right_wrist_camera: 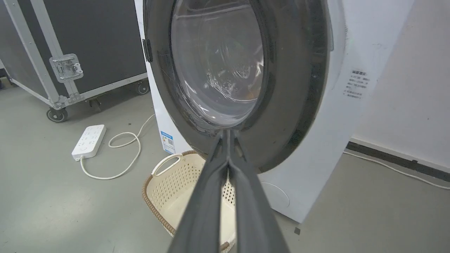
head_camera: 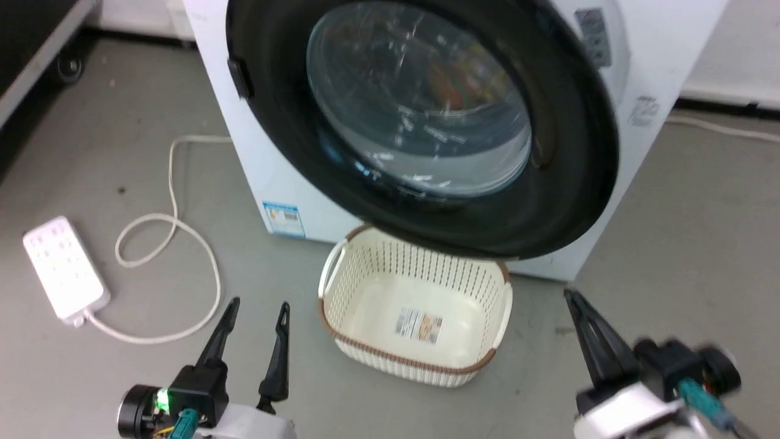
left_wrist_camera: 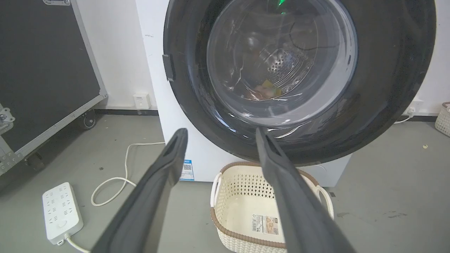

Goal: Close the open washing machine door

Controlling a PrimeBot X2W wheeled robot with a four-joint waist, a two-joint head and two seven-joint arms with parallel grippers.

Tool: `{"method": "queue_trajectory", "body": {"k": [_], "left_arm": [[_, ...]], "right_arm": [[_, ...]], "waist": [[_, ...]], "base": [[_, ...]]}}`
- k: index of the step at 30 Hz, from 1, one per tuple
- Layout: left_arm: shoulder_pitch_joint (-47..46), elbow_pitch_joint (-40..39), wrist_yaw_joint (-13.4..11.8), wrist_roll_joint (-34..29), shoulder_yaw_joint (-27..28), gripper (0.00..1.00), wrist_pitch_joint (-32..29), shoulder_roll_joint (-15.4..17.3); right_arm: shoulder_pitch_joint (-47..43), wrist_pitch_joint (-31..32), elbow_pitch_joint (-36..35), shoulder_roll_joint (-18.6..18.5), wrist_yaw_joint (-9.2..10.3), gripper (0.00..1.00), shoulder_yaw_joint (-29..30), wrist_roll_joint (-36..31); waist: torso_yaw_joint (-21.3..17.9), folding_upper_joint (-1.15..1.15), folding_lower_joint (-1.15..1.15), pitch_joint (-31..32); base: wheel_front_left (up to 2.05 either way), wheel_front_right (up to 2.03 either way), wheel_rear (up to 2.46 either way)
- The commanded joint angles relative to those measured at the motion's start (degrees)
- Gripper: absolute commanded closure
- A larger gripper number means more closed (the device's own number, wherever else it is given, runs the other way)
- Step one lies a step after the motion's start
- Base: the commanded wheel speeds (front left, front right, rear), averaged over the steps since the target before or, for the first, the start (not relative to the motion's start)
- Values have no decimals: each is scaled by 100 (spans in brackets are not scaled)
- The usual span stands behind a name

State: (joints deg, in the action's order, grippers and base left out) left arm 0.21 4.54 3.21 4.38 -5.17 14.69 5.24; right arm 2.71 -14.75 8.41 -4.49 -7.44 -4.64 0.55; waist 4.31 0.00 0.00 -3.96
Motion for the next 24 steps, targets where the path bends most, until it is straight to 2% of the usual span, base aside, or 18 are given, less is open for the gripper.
{"method": "queue_trajectory", "body": {"k": [1,6,13,19,24], "left_arm": [[-95,-61,-10,-47,4,0,30,-39],[-369,-134,10,-16,-10,0,30,-139],[-669,-248,-64,-43,-91,0,30,-207],[-784,-278,-141,-8,-213,0,30,-228],[-926,-319,-212,41,-333,0,30,-233]], "right_arm": [[239,-25,-9,-144,-5,100,-119,24],[1106,-25,192,-873,-5,100,-657,309],[2367,-25,925,-1823,-5,100,-951,980],[3341,-25,1491,-2377,-5,100,-1190,1544],[4097,-25,1958,-2657,-5,100,-1292,1894]], "waist": [[80,0,0,-238],[280,0,0,-794],[574,0,0,-1375],[751,0,0,-1713],[835,0,0,-1950]], "base": [[0,0,0],[0,0,0],[0,0,0],[0,0,0],[0,0,0]]}}
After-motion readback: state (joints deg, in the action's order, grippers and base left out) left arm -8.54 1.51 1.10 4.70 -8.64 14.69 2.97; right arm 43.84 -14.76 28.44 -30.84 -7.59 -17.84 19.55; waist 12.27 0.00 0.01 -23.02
